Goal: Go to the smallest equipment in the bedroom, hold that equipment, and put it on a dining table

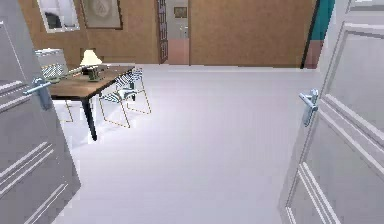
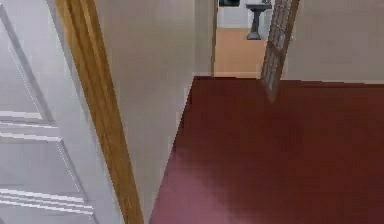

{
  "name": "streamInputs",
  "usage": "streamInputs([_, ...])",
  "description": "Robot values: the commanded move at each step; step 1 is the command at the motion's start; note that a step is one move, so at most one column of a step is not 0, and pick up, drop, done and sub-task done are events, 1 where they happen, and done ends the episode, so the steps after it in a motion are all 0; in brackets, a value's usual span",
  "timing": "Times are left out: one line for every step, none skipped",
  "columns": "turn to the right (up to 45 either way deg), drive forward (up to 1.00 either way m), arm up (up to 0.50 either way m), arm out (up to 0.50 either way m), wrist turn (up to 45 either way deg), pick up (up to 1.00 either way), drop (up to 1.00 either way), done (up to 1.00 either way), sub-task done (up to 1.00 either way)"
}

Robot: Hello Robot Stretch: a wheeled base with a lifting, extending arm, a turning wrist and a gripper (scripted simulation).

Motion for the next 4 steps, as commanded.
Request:
streamInputs([0.0, 1.0, 0.0, 0.0, 0.0, 0.0, 0.0, 0.0, 0.0])
streamInputs([0.0, 0.5, 0.0, 0.0, 0.0, 0.0, 0.0, 0.0, 0.0])
streamInputs([45.0, 0.0, 0.0, 0.0, 0.0, 0.0, 0.0, 0.0, 0.0])
streamInputs([6.0, 0.0, 0.0, 0.0, 0.0, 0.0, 0.0, 0.0, 0.0])
